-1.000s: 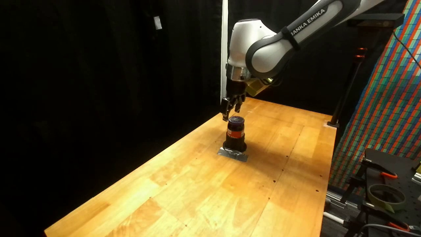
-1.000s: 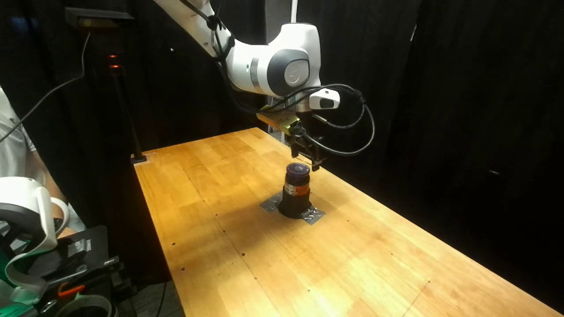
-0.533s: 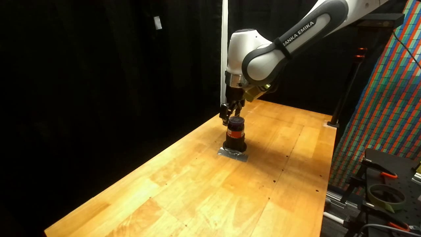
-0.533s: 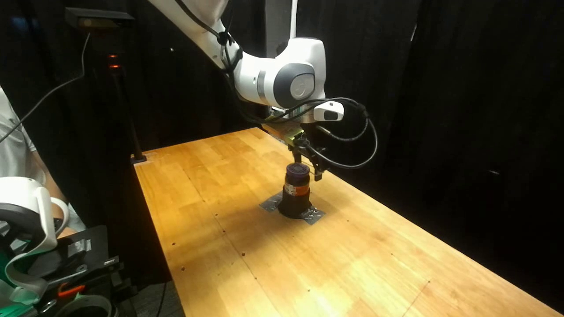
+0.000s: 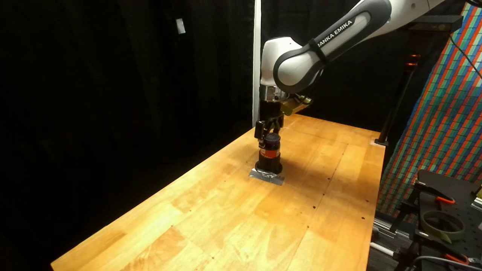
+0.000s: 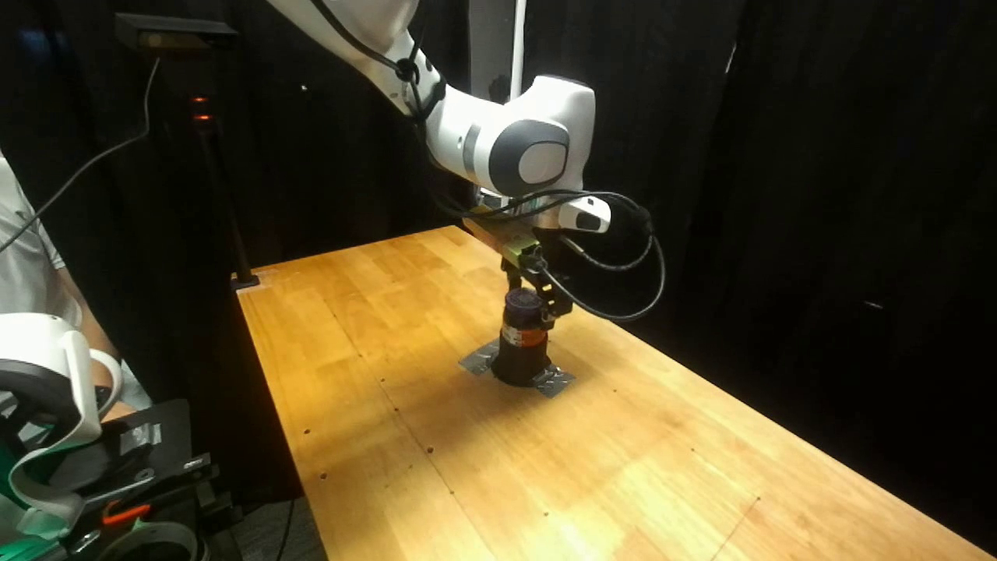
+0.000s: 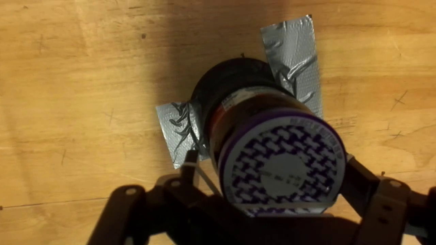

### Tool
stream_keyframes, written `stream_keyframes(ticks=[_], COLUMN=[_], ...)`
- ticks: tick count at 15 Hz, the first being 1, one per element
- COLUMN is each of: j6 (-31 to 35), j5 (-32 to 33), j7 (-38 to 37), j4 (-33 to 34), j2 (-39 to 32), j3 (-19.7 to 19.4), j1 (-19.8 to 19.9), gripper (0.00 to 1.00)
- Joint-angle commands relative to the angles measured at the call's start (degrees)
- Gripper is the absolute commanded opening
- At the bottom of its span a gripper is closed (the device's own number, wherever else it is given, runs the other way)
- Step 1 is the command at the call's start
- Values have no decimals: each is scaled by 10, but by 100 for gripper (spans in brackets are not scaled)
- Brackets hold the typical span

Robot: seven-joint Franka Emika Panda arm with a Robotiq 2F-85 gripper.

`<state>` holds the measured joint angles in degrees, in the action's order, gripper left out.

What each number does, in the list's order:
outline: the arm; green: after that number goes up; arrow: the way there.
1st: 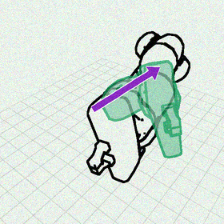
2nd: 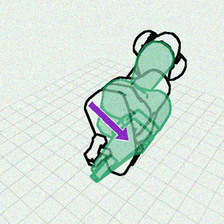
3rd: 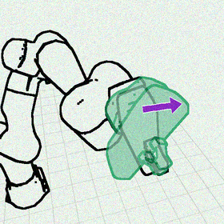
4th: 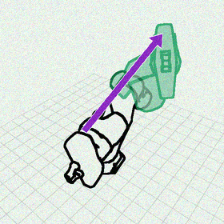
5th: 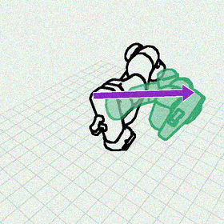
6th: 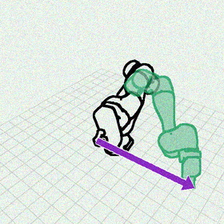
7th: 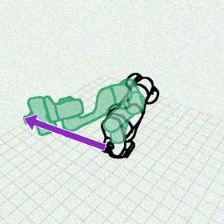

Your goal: Put the rubber band on the cup

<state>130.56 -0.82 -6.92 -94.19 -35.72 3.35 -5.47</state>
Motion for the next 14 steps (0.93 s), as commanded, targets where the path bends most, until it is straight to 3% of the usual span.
stream_keyframes(ticks=[1, 8, 14], j6=[-65, -137, -81], j5=[-49, -110, -88], j7=[58, 121, 97], j4=[1, -10, -55], j2=[25, 30, 40], j3=[26, 36, 21], j1=[31, 58, 34], gripper=[100, 100, 100])
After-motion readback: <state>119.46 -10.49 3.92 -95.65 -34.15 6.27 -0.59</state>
